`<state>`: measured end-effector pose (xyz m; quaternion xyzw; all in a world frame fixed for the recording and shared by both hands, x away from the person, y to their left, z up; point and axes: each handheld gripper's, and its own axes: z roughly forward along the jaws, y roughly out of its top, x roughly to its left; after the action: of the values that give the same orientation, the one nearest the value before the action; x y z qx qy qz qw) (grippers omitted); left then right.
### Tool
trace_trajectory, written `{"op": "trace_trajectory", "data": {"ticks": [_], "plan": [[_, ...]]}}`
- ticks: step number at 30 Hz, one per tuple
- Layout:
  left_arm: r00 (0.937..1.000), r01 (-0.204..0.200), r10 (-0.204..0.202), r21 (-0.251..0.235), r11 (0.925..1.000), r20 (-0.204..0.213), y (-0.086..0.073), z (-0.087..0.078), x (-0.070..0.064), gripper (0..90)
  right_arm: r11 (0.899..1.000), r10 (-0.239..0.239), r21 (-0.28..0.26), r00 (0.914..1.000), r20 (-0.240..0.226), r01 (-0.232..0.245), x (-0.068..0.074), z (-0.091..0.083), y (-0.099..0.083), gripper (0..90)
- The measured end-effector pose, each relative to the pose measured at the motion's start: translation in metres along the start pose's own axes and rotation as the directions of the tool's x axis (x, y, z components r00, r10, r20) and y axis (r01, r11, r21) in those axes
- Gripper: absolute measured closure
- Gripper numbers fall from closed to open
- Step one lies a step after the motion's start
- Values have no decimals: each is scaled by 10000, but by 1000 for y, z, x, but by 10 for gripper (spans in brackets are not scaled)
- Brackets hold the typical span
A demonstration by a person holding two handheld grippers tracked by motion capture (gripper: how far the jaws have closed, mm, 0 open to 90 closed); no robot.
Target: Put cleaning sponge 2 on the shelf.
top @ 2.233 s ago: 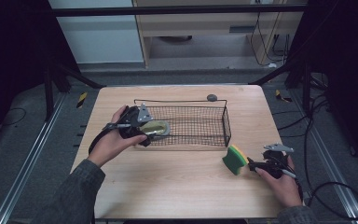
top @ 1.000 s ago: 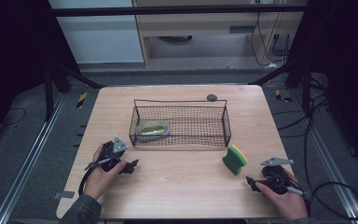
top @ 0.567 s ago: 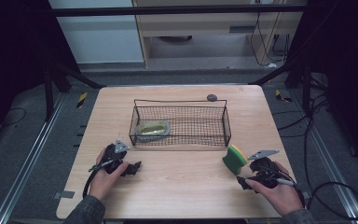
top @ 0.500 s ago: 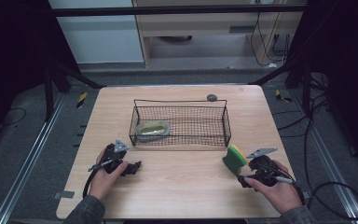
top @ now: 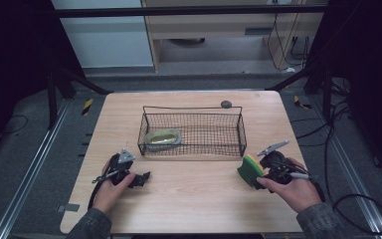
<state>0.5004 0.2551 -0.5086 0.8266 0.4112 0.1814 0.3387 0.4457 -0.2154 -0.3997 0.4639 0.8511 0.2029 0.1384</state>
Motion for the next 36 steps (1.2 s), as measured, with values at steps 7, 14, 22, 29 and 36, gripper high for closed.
{"op": "trace_trajectory", "data": {"ticks": [7, 14, 22, 29, 36], "plan": [[10000, 12, -12, 4, 10000, -8, 0, 0, 0, 0, 9994, -316, 145, 9995, -33, 316, -4, 2, 19, 204], [10000, 12, -12, 4, 10000, -8, 0, 0, 0, 0, 9987, -453, 220, 9989, -120, 455, -8, 9, 30, 255], [10000, 7, -7, 0, 10000, -3, 0, 0, 0, 0, 9966, -589, 558, 9979, -288, 604, -9, 21, 39, 304], [10000, -9, 9, 1, 10000, 21, 0, 0, 0, 0, 9943, -518, 905, 9976, -468, 559, -11, 33, 40, 365], [10000, -27, 27, -4, 10000, 39, 0, 0, 0, 0, 9894, -632, 1262, 9957, -680, 714, -12, 38, 37, 615]]}}
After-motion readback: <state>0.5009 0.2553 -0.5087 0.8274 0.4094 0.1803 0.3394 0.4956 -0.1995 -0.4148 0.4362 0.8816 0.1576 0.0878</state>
